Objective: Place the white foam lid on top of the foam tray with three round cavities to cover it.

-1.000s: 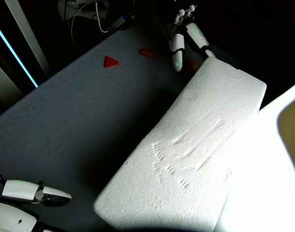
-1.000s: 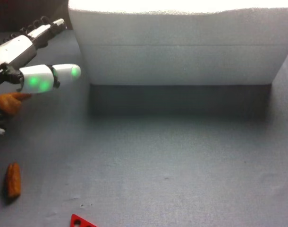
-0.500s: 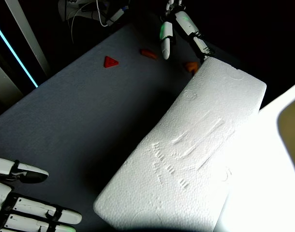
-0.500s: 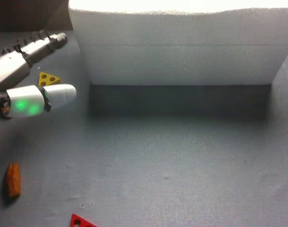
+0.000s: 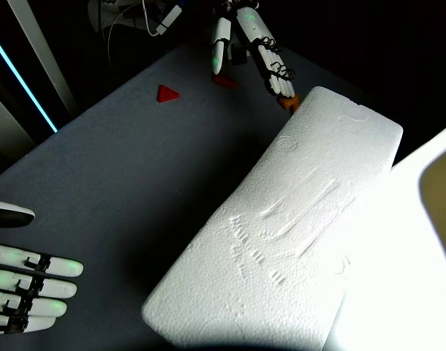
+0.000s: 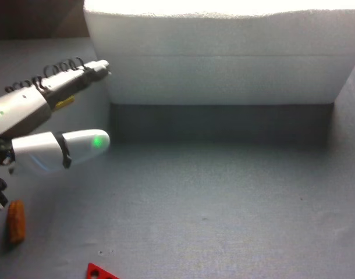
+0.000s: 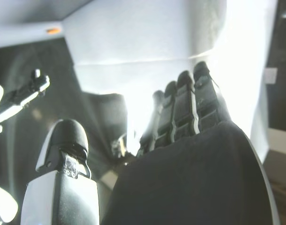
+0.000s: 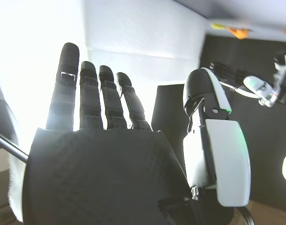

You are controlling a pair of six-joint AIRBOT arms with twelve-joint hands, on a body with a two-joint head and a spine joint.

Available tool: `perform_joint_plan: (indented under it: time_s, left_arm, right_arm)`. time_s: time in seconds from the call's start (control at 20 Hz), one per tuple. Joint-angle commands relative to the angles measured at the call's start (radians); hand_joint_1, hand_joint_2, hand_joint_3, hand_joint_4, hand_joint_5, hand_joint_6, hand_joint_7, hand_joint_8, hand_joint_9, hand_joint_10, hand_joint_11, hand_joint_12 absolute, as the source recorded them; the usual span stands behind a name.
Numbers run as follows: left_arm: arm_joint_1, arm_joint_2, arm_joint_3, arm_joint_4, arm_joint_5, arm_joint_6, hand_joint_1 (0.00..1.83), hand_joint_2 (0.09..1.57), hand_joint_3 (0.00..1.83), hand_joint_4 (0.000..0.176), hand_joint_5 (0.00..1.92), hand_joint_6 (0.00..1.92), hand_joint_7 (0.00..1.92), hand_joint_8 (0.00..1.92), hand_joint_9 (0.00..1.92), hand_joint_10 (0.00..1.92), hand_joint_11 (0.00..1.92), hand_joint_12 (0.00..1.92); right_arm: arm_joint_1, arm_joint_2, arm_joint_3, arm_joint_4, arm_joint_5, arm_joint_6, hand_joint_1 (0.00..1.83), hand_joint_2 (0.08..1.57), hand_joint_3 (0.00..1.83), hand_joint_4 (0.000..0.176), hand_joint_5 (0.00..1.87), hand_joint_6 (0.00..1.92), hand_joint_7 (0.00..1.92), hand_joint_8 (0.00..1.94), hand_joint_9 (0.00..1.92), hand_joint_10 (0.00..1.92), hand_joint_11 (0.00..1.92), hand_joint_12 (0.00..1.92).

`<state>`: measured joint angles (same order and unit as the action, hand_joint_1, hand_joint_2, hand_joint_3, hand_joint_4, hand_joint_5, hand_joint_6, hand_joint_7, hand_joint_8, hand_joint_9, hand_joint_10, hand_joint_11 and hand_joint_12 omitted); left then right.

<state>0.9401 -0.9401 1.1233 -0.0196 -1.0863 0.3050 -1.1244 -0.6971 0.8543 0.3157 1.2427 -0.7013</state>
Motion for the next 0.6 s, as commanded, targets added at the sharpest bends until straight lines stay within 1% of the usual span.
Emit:
perform_joint_plan:
  time_s: [0.0, 0.05, 0.1, 0.15, 0.2, 0.25, 0.3, 0.35, 0.4, 0.45, 0.5, 0.55]
  left_arm:
    - [-0.002, 0.009, -0.006, 0.000, -0.134, -0.014, 0.27, 1.25, 0.01, 0.003, 0.00, 0.00, 0.00, 0.00, 0.00, 0.00, 0.01, 0.00]
    - [-0.005, 0.009, -0.015, 0.020, -0.140, -0.023, 0.27, 1.26, 0.01, 0.000, 0.00, 0.00, 0.00, 0.00, 0.00, 0.00, 0.01, 0.00]
    - [-0.011, 0.008, -0.021, 0.037, -0.144, -0.029, 0.24, 1.26, 0.01, 0.000, 0.01, 0.00, 0.00, 0.00, 0.00, 0.00, 0.01, 0.01]
    - [-0.014, 0.006, -0.022, 0.047, -0.145, -0.034, 0.22, 1.26, 0.01, 0.000, 0.00, 0.00, 0.00, 0.00, 0.00, 0.00, 0.01, 0.01]
    - [-0.025, -0.002, -0.023, 0.068, -0.143, -0.046, 0.21, 1.26, 0.01, 0.010, 0.00, 0.00, 0.00, 0.00, 0.00, 0.00, 0.00, 0.00]
    - [-0.032, -0.007, -0.023, 0.080, -0.138, -0.051, 0.20, 1.26, 0.01, 0.011, 0.00, 0.00, 0.00, 0.00, 0.00, 0.00, 0.00, 0.00]
    - [-0.041, -0.016, -0.020, 0.092, -0.130, -0.057, 0.21, 1.27, 0.01, 0.015, 0.00, 0.00, 0.00, 0.00, 0.00, 0.00, 0.00, 0.00]
    - [-0.046, -0.025, -0.015, 0.102, -0.127, -0.068, 0.23, 1.27, 0.01, 0.011, 0.01, 0.00, 0.00, 0.00, 0.00, 0.00, 0.00, 0.00]
    - [-0.050, -0.032, -0.013, 0.108, -0.125, -0.073, 0.21, 1.27, 0.01, 0.030, 0.00, 0.00, 0.00, 0.00, 0.00, 0.00, 0.00, 0.00]
    - [-0.054, -0.035, -0.013, 0.111, -0.123, -0.074, 0.20, 1.27, 0.01, 0.048, 0.00, 0.00, 0.00, 0.00, 0.00, 0.00, 0.00, 0.00]
    - [-0.058, -0.042, -0.011, 0.119, -0.122, -0.080, 0.21, 1.28, 0.01, 0.040, 0.00, 0.00, 0.00, 0.00, 0.00, 0.00, 0.00, 0.00]
    - [-0.060, -0.045, -0.009, 0.124, -0.119, -0.084, 0.23, 1.28, 0.01, 0.036, 0.00, 0.00, 0.00, 0.00, 0.00, 0.00, 0.00, 0.00]
  right_arm:
    - [0.012, 0.010, -0.006, -0.012, 0.127, 0.010, 0.39, 1.29, 0.00, 0.000, 0.00, 0.00, 0.00, 0.00, 0.00, 0.00, 0.00, 0.34]
    - [0.019, 0.010, -0.012, -0.036, 0.127, 0.011, 0.37, 1.28, 0.00, 0.000, 0.00, 0.00, 0.00, 0.00, 0.00, 0.00, 0.00, 0.36]
    - [0.026, 0.009, -0.015, -0.057, 0.127, 0.014, 0.37, 1.27, 0.00, 0.000, 0.00, 0.00, 0.00, 0.00, 0.00, 0.00, 0.00, 0.54]
    - [0.029, 0.009, -0.016, -0.065, 0.126, 0.016, 0.36, 1.27, 0.00, 0.000, 0.00, 0.00, 0.00, 0.00, 0.01, 0.00, 0.00, 0.77]
    - [0.035, 0.006, -0.017, -0.081, 0.126, 0.020, 0.35, 1.27, 0.00, 0.000, 0.00, 0.00, 0.00, 0.00, 0.00, 0.00, 0.00, 0.75]
    - [0.039, 0.004, -0.017, -0.088, 0.125, 0.021, 0.34, 1.26, 0.00, 0.000, 0.00, 0.00, 0.00, 0.00, 0.00, 0.00, 0.00, 0.64]
    - [0.044, 0.001, -0.015, -0.098, 0.123, 0.023, 0.35, 1.27, 0.00, 0.011, 0.00, 0.00, 0.00, 0.00, 0.00, 0.00, 0.00, 0.43]
    - [0.050, -0.004, -0.011, -0.106, 0.121, 0.026, 0.36, 1.27, 0.00, 0.016, 0.00, 0.00, 0.00, 0.00, 0.00, 0.00, 0.00, 0.22]
    - [0.057, -0.009, -0.008, -0.113, 0.117, 0.028, 0.35, 1.28, 0.00, 0.003, 0.00, 0.00, 0.00, 0.00, 0.00, 0.00, 0.00, 0.12]
    - [0.066, -0.013, -0.006, -0.119, 0.113, 0.030, 0.34, 1.27, 0.00, 0.015, 0.00, 0.00, 0.00, 0.00, 0.00, 0.00, 0.00, 0.09]
    - [0.080, -0.021, -0.001, -0.130, 0.103, 0.031, 0.33, 1.26, 0.00, 0.022, 0.00, 0.00, 0.00, 0.00, 0.00, 0.00, 0.00, 0.09]
    - [0.090, -0.026, 0.002, -0.135, 0.098, 0.031, 0.33, 1.26, 0.00, 0.016, 0.00, 0.00, 0.00, 0.00, 0.00, 0.00, 0.00, 0.21]
